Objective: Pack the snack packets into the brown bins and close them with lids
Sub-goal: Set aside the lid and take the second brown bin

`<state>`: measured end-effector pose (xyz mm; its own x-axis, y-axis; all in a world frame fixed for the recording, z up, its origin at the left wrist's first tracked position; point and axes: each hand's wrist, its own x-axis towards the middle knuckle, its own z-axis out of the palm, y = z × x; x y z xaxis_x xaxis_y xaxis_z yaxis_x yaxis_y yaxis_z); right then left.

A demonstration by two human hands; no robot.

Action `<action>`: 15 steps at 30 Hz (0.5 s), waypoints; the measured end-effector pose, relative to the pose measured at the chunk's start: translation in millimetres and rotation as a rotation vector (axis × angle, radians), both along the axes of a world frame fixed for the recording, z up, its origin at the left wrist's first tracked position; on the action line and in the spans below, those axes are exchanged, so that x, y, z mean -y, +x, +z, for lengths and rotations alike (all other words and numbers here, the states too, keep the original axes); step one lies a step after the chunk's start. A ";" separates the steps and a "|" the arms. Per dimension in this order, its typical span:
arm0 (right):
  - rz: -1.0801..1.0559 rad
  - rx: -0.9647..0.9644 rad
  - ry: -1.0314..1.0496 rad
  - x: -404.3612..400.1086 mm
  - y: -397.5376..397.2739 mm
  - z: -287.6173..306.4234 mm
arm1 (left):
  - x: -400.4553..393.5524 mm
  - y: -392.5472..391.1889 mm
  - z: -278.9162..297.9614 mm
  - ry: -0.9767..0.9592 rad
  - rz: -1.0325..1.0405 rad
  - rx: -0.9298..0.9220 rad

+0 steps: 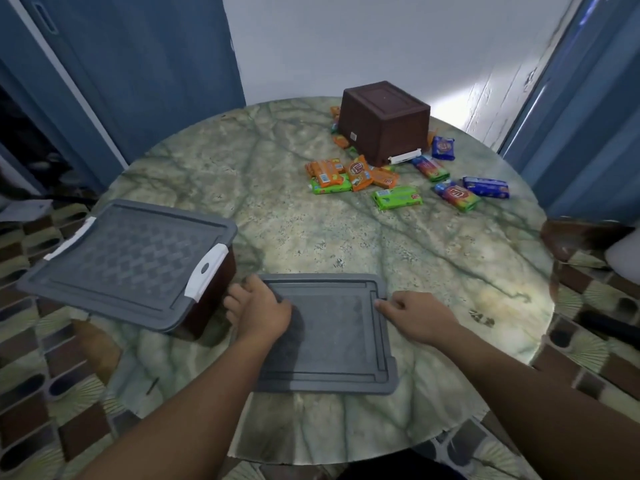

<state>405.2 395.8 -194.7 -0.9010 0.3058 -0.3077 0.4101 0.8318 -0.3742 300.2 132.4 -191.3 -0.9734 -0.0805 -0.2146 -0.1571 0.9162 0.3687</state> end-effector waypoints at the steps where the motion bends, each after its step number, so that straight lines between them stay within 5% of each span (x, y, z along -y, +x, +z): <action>1: -0.020 -0.026 -0.017 -6.8 2.1 2.4 | -8.2 -4.7 1.7 0.055 -0.050 -0.009; 4: -0.062 -0.068 -0.026 -33.9 0.9 11.7 | -36.2 -19.7 6.8 0.321 -0.208 0.110; 8: -0.124 -0.105 -0.049 -74.9 -16.8 25.0 | -72.3 -30.6 14.5 0.411 -0.329 0.216; 15: -0.214 -0.219 -0.213 -156.8 -78.5 43.2 | -157.7 -62.0 24.8 0.626 -0.199 0.212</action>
<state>326.7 552.6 -151.5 -0.8752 0.4442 -0.1916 0.4573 0.6303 -0.6274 238.2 290.1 -166.6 -0.8884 0.2969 -0.3501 -0.1350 0.5601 0.8174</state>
